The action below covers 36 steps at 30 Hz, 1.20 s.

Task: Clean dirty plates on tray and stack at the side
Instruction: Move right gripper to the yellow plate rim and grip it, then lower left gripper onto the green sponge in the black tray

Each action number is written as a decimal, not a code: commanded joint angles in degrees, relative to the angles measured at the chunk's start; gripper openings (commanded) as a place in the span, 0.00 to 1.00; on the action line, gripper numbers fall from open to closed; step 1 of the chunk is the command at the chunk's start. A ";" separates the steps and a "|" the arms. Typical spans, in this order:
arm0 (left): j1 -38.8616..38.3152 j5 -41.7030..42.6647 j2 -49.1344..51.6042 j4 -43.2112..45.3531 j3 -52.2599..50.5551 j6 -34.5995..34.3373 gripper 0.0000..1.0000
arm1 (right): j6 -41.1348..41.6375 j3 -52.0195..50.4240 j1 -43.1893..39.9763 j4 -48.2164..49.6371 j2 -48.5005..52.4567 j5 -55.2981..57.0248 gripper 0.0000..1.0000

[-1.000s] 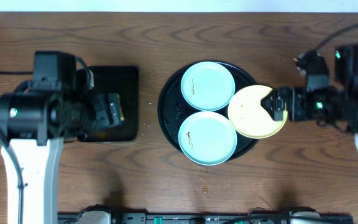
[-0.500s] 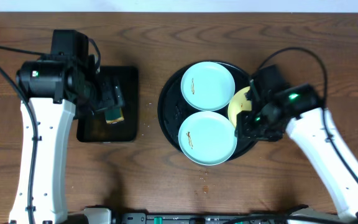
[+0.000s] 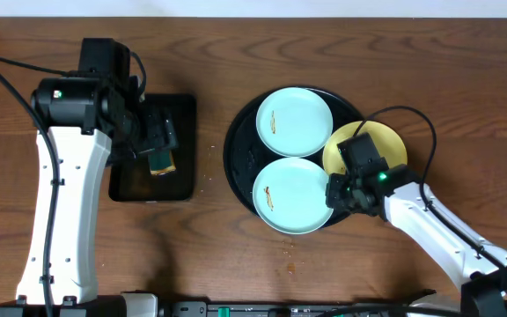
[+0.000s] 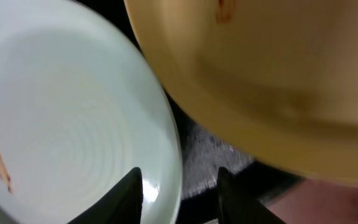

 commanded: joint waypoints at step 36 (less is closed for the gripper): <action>0.31 -0.72 0.02 -0.17 0.39 0.96 0.83 | 5.90 -8.52 6.93 11.02 0.07 7.98 0.37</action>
